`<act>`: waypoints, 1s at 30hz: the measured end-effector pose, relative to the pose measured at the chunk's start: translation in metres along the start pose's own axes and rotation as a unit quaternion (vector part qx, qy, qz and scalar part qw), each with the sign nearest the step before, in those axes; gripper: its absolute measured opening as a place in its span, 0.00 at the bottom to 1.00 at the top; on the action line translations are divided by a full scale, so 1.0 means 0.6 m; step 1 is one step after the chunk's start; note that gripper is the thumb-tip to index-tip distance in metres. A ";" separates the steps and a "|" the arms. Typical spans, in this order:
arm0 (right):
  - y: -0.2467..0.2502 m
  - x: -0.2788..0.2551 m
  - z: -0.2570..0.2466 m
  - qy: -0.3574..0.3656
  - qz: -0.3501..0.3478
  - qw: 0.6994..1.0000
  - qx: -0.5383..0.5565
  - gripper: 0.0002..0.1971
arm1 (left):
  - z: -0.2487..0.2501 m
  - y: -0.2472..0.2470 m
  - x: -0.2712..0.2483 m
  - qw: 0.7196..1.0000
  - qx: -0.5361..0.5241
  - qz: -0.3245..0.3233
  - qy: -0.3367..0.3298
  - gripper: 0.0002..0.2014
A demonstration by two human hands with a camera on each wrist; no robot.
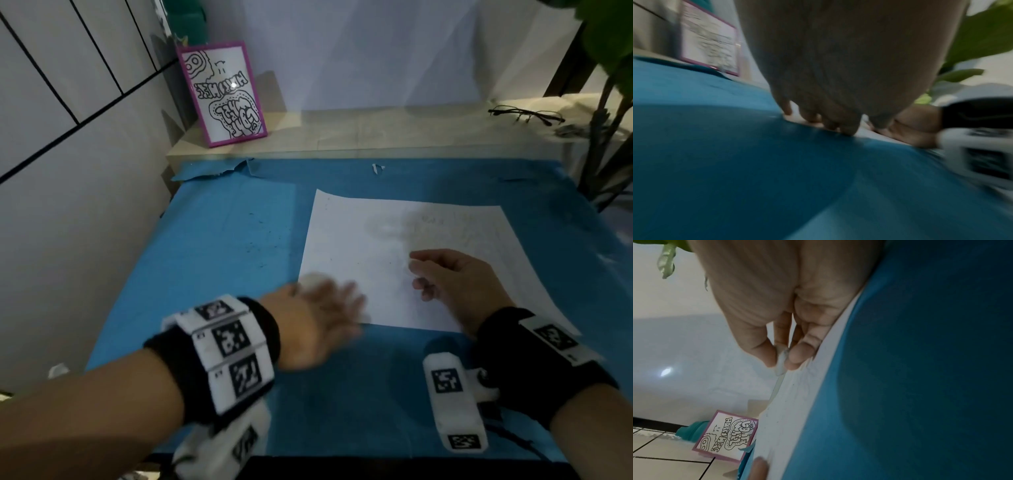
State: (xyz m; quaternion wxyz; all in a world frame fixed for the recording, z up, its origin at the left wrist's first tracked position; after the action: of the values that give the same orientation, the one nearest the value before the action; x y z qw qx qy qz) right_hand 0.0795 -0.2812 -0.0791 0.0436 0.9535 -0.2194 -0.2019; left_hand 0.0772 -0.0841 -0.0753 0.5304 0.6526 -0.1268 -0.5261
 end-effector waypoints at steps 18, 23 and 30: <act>-0.109 -0.035 -0.050 0.032 -0.099 0.936 -0.336 0.03 | -0.079 0.028 0.031 0.996 -0.035 -0.060 0.060 0.34; -0.082 -0.015 -0.060 0.036 -0.040 0.949 -0.310 0.05 | -0.076 0.032 0.032 0.996 -0.011 -0.068 0.057 0.34; -0.082 -0.013 -0.055 0.023 -0.056 0.944 -0.324 0.06 | -0.081 0.033 0.035 0.996 0.009 -0.073 0.052 0.35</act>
State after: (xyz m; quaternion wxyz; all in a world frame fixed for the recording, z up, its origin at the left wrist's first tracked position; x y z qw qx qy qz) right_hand 0.1064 -0.2336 -0.0543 0.3435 0.9031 -0.0876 -0.2425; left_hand 0.1337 -0.0802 -0.0760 0.4904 0.6915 -0.0559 -0.5274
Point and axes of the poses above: each hand's wrist, its own x-axis towards the middle knuckle, its own y-axis out of the back of the hand, z = x × y, the point moved 9 cm from there along x, towards the middle knuckle, and after that the axes turned 12 degrees about -y, right-handed, at the moved point
